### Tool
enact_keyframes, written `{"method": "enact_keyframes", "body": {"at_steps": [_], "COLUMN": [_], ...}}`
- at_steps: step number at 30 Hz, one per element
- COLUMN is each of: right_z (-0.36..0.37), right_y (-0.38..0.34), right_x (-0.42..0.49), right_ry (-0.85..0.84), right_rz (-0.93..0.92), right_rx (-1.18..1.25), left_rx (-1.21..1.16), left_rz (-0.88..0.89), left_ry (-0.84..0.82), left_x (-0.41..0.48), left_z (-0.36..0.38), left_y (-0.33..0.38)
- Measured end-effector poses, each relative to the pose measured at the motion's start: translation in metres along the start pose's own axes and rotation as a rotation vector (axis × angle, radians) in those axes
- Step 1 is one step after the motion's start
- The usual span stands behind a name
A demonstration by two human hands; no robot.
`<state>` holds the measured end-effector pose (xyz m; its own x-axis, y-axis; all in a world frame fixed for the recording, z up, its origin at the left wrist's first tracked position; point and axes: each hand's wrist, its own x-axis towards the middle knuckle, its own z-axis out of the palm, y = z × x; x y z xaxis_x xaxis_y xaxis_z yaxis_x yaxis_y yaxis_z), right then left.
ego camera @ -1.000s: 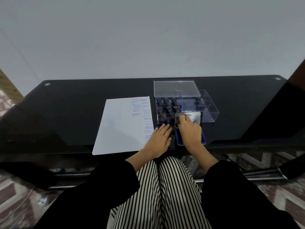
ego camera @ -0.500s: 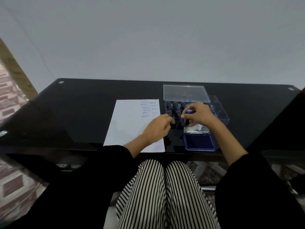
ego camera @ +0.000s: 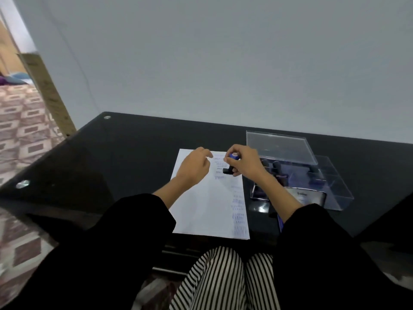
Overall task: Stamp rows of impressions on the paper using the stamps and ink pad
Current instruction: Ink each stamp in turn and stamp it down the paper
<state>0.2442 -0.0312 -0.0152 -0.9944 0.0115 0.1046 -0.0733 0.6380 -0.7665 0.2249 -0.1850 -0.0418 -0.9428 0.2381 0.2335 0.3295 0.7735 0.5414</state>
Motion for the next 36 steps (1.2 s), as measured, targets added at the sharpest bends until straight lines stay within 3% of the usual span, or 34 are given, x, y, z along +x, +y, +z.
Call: {"method": "enact_keyframes", "body": {"at_steps": [6, 17, 27, 36], "right_z": [0.034, 0.065, 0.079, 0.080], "right_y": [0.020, 0.042, 0.043, 0.037], "right_x": [0.016, 0.013, 0.000, -0.001], "right_ry": [-0.077, -0.015, 0.089, 0.098], "right_rz": [-0.050, -0.052, -0.168, -0.126], "right_rx": [-0.095, -0.173, -0.299, -0.337], "left_rx": [0.036, 0.281, 0.364, 0.359], "left_rz": [0.006, -0.042, -0.027, -0.021], "left_ry": [-0.040, -0.217, -0.197, -0.196], "left_x": [0.012, 0.008, 0.005, 0.005], "left_z": [0.028, 0.063, 0.072, 0.072], "left_y": [-0.027, -0.051, -0.055, -0.055]}}
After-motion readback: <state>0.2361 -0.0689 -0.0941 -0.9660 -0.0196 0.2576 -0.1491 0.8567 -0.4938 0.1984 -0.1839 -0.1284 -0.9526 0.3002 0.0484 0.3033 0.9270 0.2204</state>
